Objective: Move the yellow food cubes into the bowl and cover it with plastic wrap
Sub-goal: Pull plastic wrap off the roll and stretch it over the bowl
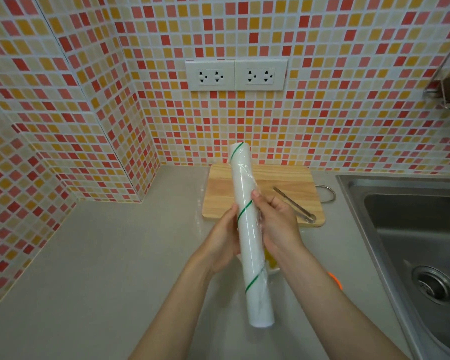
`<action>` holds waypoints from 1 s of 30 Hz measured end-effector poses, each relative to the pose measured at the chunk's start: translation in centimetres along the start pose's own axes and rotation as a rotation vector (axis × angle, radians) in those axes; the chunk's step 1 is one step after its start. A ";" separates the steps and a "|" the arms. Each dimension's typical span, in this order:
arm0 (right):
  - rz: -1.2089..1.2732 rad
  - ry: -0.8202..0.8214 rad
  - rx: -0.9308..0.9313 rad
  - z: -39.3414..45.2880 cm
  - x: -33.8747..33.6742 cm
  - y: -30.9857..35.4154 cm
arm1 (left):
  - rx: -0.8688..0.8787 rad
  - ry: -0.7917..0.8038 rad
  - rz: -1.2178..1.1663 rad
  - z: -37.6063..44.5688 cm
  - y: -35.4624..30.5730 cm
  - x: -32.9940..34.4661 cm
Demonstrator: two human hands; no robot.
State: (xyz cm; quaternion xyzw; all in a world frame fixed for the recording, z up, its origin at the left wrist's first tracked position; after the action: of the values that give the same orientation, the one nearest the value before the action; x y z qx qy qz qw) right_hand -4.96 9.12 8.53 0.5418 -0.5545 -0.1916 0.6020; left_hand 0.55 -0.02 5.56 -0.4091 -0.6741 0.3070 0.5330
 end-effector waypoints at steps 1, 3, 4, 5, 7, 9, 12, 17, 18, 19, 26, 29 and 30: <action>-0.042 -0.029 -0.033 0.3 0.0 0.0 | 0.003 -0.015 0.002 0.2 -0.1 0.2; -0.135 -0.068 -0.098 0.8 -0.3 0.1 | 0.038 -0.060 0.052 0.5 -0.4 0.3; -0.184 -0.094 -0.139 1.0 -0.5 0.2 | 0.052 -0.092 0.094 0.6 -0.6 0.2; -0.235 -0.126 -0.190 1.1 -0.8 0.2 | 0.061 -0.129 0.143 0.6 -0.7 0.0; -0.335 -0.158 -0.294 1.2 -1.2 0.2 | 0.071 -0.203 0.205 0.5 -0.8 -0.4; -0.372 -0.148 -0.339 1.2 -1.2 -0.2 | 0.096 -0.261 0.187 0.7 -0.8 -0.4; -0.348 -0.178 -0.346 1.3 -0.9 -0.7 | 0.087 -0.272 0.095 0.7 -0.5 -0.3; -0.491 -0.219 -0.501 1.2 -1.1 0.1 | 0.046 -0.208 0.045 0.7 -0.2 -0.6; -0.509 -0.214 -0.523 1.2 -1.2 0.3 | 0.064 -0.196 0.042 0.7 -0.2 -0.6; -0.528 -0.211 -0.537 1.2 -1.3 0.5 | 0.078 -0.189 0.047 0.7 -0.3 -0.6; -0.630 -0.230 -0.491 1.8 -2.6 1.1 | 0.070 -0.180 0.092 0.6 -1.1 -0.8; -0.677 -0.259 -0.474 2.3 -3.4 1.5 | 0.096 -0.102 0.034 0.7 -1.2 -1.3; -0.693 -0.267 -0.463 2.5 -3.8 1.7 | 0.108 -0.084 0.019 0.6 -1.3 -1.7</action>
State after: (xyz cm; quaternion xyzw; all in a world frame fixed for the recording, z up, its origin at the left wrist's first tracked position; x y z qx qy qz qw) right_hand -8.92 11.75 7.78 0.5172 -0.3554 -0.5698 0.5306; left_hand -0.20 -2.15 5.74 -0.3728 -0.6744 0.3646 0.5227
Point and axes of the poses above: each hand's wrist, its own z-axis towards the middle knuckle, its own x-axis out of the palm, y = z × x, the point moved 1 cm from there along z, towards the middle knuckle, and after that the axes turned 7 degrees about y, right-handed, at the moved point
